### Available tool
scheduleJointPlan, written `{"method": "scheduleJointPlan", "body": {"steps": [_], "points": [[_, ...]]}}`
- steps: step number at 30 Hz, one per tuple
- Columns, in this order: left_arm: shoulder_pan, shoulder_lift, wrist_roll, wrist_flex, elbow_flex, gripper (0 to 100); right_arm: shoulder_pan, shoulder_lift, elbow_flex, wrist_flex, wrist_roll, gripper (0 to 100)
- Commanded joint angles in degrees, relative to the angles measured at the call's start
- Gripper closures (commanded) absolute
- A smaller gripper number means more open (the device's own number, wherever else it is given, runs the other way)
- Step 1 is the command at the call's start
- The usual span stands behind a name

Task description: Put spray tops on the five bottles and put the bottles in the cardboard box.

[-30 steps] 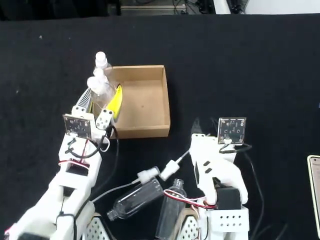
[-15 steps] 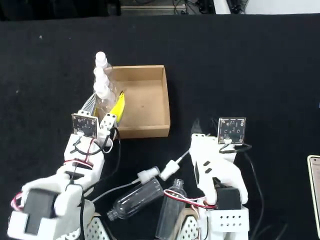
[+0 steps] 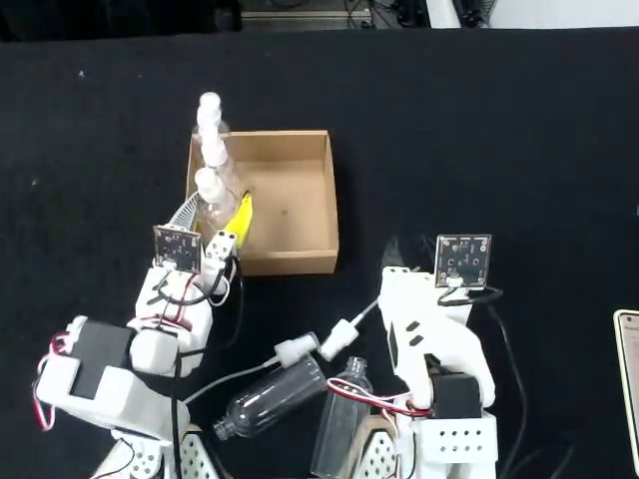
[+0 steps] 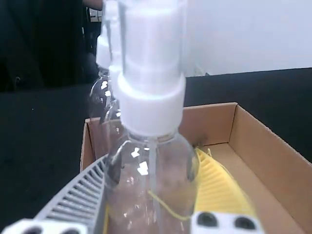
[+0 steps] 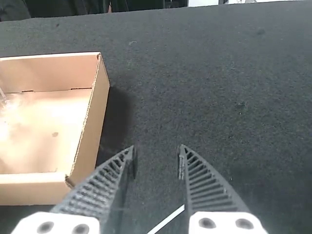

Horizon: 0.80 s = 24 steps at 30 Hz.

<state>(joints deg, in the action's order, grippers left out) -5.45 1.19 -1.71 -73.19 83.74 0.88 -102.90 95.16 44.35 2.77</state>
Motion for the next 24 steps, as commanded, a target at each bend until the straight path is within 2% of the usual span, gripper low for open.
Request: {"method": "scheduleJointPlan", "body": {"steps": [1,8,18,24], "points": [[0.13,0.09,-0.44,-1.41,-2.15,96,0.53,-5.58,-1.27,-0.09,0.18,88.6],[0.31,0.35,0.09,-1.41,-1.01,80,0.53,-5.58,-1.27,-0.09,0.18,88.6],[4.18,0.26,-0.35,-1.41,-0.57,78,0.53,-5.58,-1.19,-0.09,0.18,88.6],[3.82,0.26,0.09,-1.05,-0.48,64,0.53,-5.58,-1.19,-0.09,0.18,88.6]]}}
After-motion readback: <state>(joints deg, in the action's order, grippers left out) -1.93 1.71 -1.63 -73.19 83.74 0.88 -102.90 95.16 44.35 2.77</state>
